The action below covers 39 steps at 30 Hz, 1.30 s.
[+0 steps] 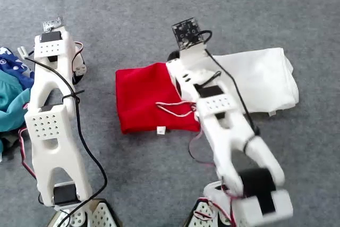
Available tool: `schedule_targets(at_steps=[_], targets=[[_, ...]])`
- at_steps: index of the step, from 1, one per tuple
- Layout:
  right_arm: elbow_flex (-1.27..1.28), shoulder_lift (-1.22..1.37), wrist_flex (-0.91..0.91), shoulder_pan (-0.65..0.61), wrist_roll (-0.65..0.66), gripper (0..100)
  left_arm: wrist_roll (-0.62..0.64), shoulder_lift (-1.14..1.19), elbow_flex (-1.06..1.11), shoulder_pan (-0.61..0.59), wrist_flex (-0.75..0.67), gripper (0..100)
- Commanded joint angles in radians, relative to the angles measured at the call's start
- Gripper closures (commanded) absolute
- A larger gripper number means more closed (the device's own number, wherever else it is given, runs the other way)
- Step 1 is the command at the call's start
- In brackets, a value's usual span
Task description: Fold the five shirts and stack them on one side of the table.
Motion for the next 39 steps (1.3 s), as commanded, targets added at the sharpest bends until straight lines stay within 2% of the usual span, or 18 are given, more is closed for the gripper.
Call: schedule_targets(at_steps=[1,7,15,17,22,25,33,39], targets=[[-0.147,0.154,-0.038,0.04,-0.012,98.4,-0.009,-0.002,-0.012,0.033,-0.008,97],[-0.412,0.344,0.095,0.187,-0.012,98.4,-0.009,-0.002,-0.01,0.033,-0.005,97],[-0.556,0.41,0.245,0.201,-0.012,98.4,-0.009,-0.002,-0.01,0.033,-0.005,97],[-0.567,0.349,0.356,0.198,-0.006,98.4,-0.009,-0.002,-0.01,0.033,-0.005,97],[-0.694,0.139,0.792,0.112,-0.006,98.4,-0.009,-0.002,-0.008,0.033,-0.005,97],[-0.826,0.143,0.965,0.068,-0.006,98.4,-0.009,-0.002,-0.007,0.033,-0.003,97],[-1.101,0.545,1.077,-0.035,-0.011,98.4,-0.009,-0.002,-0.007,0.033,-0.003,97],[-1.463,0.845,1.24,0.037,-0.006,98.4,-0.009,-0.002,-0.007,0.033,-0.003,97]])
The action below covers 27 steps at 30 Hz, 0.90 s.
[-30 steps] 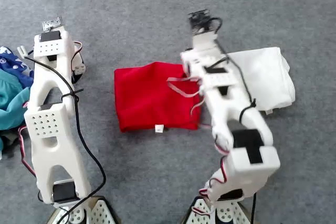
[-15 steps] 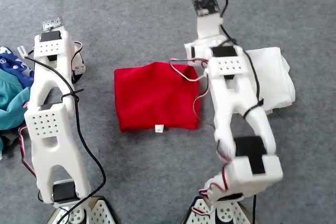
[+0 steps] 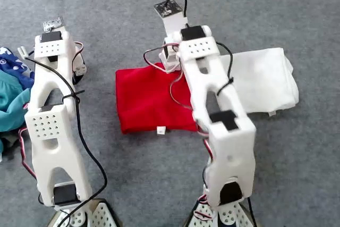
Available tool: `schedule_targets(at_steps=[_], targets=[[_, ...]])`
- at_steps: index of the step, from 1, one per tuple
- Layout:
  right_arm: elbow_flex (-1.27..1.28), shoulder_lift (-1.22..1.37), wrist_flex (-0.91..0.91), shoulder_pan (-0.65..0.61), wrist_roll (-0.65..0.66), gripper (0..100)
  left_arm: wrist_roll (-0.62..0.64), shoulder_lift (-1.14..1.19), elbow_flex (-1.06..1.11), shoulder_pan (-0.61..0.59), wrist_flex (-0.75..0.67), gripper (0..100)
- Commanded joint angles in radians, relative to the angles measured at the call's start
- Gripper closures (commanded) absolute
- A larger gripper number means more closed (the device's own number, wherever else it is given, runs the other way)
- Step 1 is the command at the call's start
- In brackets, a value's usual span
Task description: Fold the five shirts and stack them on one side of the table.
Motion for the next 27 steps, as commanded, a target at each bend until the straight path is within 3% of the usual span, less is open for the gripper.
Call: schedule_targets(at_steps=[1,7,17,27], targets=[[-0.269,0.136,0.08,0.066,-0.002,98.4,-0.009,-0.002,-0.007,0.031,-0.003,97],[-0.642,0.367,0.169,0.144,-0.002,98.4,-0.009,-0.002,-0.007,0.033,-0.003,97],[-1.204,0.538,0.367,0.149,0.0,98.4,-0.009,-0.002,-0.015,0.036,-0.005,97],[-0.829,0.294,0.437,0.074,-0.002,98.4,-0.009,-0.002,-0.016,0.035,-0.011,97]])
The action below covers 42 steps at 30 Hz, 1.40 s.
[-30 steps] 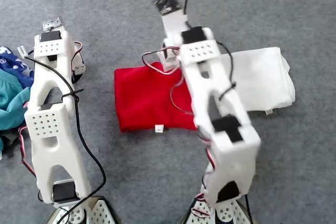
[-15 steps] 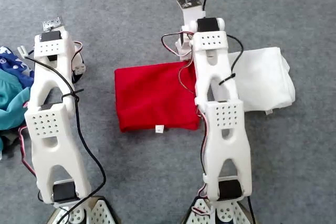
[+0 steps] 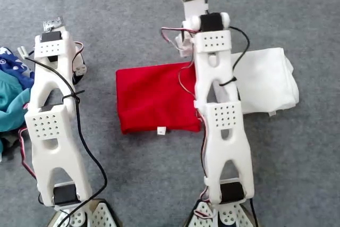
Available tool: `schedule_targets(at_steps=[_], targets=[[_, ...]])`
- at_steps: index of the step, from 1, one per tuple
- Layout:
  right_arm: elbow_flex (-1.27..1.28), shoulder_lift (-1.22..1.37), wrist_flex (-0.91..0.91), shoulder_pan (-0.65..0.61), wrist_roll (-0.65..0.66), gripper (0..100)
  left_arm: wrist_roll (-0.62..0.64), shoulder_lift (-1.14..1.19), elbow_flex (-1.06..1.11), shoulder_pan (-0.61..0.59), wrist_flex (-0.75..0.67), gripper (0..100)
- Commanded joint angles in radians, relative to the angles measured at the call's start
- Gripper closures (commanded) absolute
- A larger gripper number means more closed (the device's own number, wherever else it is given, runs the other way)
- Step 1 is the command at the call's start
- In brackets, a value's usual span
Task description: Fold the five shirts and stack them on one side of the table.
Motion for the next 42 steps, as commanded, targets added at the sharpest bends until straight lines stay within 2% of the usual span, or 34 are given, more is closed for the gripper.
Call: schedule_targets(at_steps=[1,7,11,16,21,27,30,33,39,42], targets=[[0.177,-0.211,0.008,-0.023,0.0,98.4,-0.009,-0.002,-0.016,0.03,-0.011,97],[0.484,-0.329,-0.075,-0.018,0.002,98.4,-0.041,-0.002,-0.016,0.031,-0.011,97],[0.59,-0.283,-0.204,0.064,0.0,98.4,-0.041,-0.003,-0.016,0.031,-0.011,97],[0.585,-0.263,-0.212,0.146,0.0,98.4,-0.043,-0.003,-0.016,0.031,-0.011,97],[0.582,-0.271,-0.204,0.164,0.002,98.4,-0.043,-0.003,-0.016,0.033,-0.011,97],[0.481,-0.343,-0.074,0.037,0.025,98.4,-0.041,-0.003,-0.016,0.033,-0.011,97],[0.464,-0.346,-0.071,-0.043,0.035,98.4,-0.041,-0.003,-0.016,0.031,-0.009,97],[0.487,-0.32,-0.112,-0.069,0.035,98.4,-0.043,-0.003,-0.016,0.031,-0.009,97],[0.475,-0.225,-0.11,0.008,0.037,98.4,-0.043,-0.003,-0.016,0.03,-0.011,97],[0.423,-0.226,-0.063,0.057,0.092,98.4,-0.043,-0.005,-0.016,0.03,-0.011,97]])
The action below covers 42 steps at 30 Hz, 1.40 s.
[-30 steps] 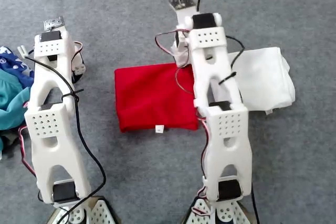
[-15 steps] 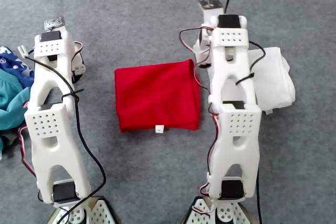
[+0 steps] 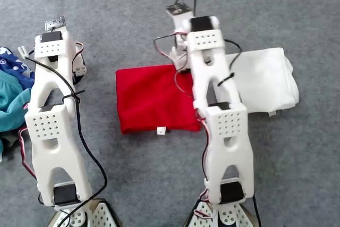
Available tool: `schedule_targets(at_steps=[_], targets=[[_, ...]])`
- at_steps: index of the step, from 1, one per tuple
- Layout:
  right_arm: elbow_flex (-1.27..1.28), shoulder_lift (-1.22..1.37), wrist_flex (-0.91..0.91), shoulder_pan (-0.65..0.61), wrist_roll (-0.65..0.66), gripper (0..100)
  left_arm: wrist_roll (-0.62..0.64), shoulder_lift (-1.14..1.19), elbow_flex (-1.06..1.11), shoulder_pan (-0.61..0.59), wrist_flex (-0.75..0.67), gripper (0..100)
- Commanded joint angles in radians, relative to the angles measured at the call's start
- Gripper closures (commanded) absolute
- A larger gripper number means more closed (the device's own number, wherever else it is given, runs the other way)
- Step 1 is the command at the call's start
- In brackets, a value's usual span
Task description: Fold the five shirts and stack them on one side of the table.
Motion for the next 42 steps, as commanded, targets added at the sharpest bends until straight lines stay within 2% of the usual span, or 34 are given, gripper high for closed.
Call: schedule_targets(at_steps=[1,7,12,15,20,30,37,42], targets=[[-0.124,-0.021,0.049,0.061,0.063,98.4,-0.008,-0.005,-0.016,0.03,-0.011,97],[-0.214,-0.054,0.101,0.071,0.086,98.4,-0.008,-0.006,-0.016,0.031,-0.012,97],[-0.151,-0.154,0.1,-0.109,0.086,98.4,-0.008,-0.006,-0.016,0.031,-0.012,97],[-0.124,-0.148,0.084,-0.167,0.086,98.4,-0.008,-0.006,-0.016,0.031,-0.012,97],[-0.094,-0.045,0.028,-0.132,0.087,98.4,-0.008,-0.006,-0.016,0.031,-0.012,97],[-0.101,0.17,-0.012,0.083,0.094,98.4,-0.009,-0.006,-0.016,0.031,-0.012,97],[-0.186,0.173,0.052,0.048,0.091,98.4,-0.009,-0.014,-0.028,0.044,-0.005,97],[-0.294,0.156,0.103,-0.028,0.091,98.4,-0.005,-0.121,-0.223,0.064,0.143,97]])
